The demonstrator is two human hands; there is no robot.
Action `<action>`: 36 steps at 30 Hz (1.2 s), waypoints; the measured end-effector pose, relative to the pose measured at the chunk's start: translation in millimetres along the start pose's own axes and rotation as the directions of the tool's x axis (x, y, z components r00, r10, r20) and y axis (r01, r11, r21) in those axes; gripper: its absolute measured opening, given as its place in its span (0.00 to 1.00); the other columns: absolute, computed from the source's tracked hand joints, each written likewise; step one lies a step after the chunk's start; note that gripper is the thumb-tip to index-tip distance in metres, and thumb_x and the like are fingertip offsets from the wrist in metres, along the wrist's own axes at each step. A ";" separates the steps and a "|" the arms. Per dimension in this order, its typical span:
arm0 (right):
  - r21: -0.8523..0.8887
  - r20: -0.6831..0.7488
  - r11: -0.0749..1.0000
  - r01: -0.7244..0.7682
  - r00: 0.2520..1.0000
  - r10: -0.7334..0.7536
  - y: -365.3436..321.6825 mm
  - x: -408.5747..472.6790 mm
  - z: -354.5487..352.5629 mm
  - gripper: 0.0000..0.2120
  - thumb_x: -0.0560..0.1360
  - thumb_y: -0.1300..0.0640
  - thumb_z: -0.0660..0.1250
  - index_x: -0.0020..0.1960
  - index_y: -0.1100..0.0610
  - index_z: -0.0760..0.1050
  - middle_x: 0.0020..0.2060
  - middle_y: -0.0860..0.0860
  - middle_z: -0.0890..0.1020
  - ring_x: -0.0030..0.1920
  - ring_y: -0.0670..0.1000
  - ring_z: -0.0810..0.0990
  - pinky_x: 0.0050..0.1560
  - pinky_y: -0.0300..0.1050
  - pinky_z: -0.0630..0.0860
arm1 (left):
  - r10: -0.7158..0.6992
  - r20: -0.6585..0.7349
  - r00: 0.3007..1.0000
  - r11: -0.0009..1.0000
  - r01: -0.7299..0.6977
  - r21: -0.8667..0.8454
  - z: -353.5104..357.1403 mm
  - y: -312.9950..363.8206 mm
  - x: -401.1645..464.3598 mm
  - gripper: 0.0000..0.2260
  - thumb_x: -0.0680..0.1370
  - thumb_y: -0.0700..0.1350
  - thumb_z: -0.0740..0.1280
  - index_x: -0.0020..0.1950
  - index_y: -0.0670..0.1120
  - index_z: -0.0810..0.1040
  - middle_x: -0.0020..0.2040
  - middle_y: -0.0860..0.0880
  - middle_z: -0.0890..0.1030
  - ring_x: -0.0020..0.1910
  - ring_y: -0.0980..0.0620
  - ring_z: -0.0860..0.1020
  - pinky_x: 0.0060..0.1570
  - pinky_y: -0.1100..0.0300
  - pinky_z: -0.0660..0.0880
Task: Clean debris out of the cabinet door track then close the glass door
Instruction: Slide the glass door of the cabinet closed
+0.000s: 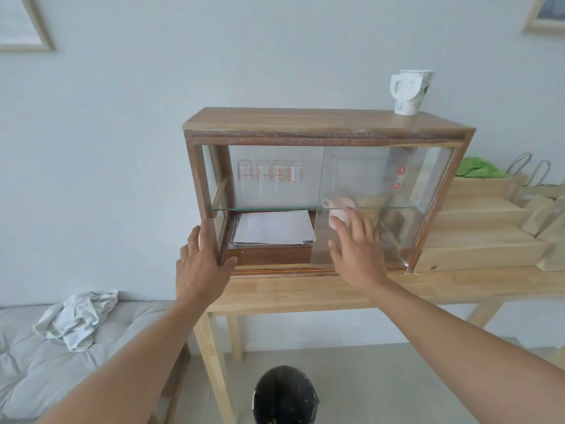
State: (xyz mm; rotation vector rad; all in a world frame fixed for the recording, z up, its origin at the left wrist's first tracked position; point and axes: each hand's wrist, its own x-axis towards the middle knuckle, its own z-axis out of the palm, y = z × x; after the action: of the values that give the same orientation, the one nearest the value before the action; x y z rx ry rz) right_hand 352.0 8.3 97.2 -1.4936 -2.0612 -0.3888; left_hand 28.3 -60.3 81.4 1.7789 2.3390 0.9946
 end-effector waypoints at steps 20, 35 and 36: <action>-0.336 -0.025 0.826 0.452 0.873 -0.488 3.9 83.7 27.3 0.60 0.70 0.40 0.81 0.89 0.55 0.48 0.88 0.59 0.48 0.87 0.67 0.46 0.82 0.76 0.44 | -0.013 -0.067 0.998 1.000 0.014 0.012 15.9 -3.4 37.1 0.62 0.73 0.59 0.78 0.81 0.58 0.25 0.87 0.51 0.47 0.85 0.44 0.51 0.76 0.35 0.62; -0.245 -0.065 0.841 0.482 0.857 -0.510 -115.5 103.0 58.0 0.64 0.72 0.40 0.81 0.88 0.56 0.39 0.88 0.56 0.41 0.87 0.62 0.36 0.82 0.69 0.31 | 0.093 -0.039 0.995 0.995 -0.092 0.031 7.0 -16.8 37.9 0.62 0.73 0.54 0.80 0.82 0.57 0.27 0.87 0.54 0.47 0.85 0.45 0.54 0.74 0.37 0.65; -0.249 -0.062 0.840 0.483 0.857 -0.511 -118.9 103.5 58.4 0.64 0.72 0.40 0.81 0.88 0.56 0.39 0.88 0.56 0.41 0.87 0.62 0.36 0.82 0.69 0.31 | 0.096 -0.051 0.994 0.995 -0.095 0.018 7.0 -16.8 37.9 0.62 0.73 0.53 0.80 0.82 0.58 0.27 0.87 0.54 0.48 0.85 0.45 0.55 0.74 0.37 0.66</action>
State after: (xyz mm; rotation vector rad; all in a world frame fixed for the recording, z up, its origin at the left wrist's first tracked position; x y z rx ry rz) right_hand 201.8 79.6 122.1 -0.9872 -2.3462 -0.9233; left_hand 3.8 -26.2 80.2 1.9098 2.3168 1.0500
